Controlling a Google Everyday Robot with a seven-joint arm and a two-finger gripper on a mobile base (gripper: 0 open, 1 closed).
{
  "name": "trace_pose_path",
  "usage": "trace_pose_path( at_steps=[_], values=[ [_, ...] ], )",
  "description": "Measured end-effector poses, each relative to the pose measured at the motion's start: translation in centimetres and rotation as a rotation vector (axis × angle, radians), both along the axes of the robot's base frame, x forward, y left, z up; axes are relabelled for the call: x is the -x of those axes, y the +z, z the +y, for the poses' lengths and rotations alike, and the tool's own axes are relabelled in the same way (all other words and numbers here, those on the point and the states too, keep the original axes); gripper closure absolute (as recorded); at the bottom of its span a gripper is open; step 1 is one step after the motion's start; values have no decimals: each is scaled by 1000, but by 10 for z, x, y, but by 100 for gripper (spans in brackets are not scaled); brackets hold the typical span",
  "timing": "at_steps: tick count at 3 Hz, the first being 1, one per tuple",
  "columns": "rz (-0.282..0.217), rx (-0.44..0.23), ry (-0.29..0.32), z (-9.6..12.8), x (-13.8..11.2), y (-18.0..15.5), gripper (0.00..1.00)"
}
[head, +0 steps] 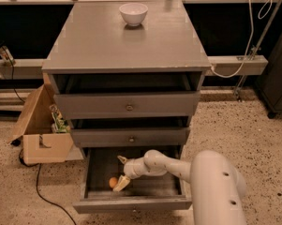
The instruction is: Pick orange from bottom drawer and place on counter
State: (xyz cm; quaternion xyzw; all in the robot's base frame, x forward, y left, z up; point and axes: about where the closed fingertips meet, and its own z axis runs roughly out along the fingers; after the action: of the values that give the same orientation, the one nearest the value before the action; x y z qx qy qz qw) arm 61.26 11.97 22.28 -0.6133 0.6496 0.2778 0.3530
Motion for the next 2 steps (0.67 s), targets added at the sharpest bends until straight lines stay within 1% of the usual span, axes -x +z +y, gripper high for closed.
trace_pose_path(
  at_steps=[1,2],
  values=[
    [-13,12,23,17,-9,-12,0],
    [-14,18,37,29,-16,-29,0]
  ],
)
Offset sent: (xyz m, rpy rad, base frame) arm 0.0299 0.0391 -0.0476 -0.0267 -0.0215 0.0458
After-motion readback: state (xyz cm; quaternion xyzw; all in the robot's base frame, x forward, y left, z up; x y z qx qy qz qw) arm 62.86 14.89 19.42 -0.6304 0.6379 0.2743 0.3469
